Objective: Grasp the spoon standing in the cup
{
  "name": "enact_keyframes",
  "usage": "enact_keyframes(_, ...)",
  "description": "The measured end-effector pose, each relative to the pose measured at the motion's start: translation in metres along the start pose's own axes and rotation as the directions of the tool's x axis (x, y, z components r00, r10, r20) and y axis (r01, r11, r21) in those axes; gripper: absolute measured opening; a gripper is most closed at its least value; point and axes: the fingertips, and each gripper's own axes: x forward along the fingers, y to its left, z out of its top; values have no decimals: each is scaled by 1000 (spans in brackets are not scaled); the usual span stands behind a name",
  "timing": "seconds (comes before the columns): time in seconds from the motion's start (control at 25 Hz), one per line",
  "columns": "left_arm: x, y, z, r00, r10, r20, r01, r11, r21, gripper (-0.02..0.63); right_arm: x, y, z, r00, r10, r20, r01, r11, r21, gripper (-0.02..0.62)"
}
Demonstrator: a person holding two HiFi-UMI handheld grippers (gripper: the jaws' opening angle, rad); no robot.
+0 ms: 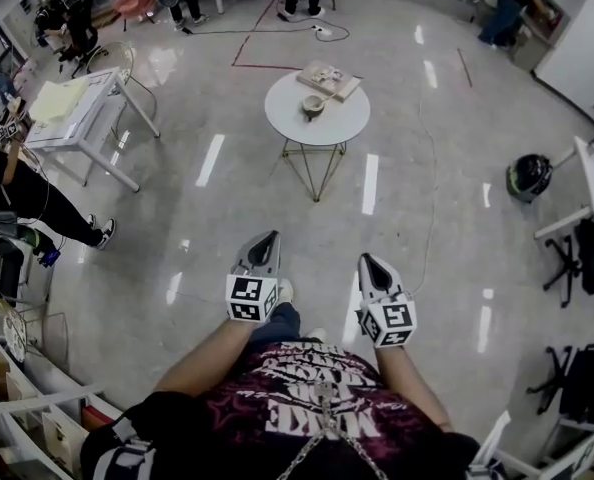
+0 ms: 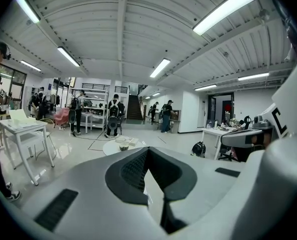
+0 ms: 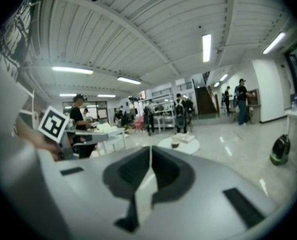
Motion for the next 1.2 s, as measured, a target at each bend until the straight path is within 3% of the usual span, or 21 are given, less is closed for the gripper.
enact_keyframes(0.52, 66, 13, 4, 994, -109, -17, 109, 994, -10, 25, 45, -16, 10, 997, -67, -32, 67, 998, -6, 35)
enact_keyframes(1.2, 127, 68, 10, 991, -127, -49, 127, 992, -9, 25, 129, -20, 26, 996, -71, -45, 71, 997, -10, 35)
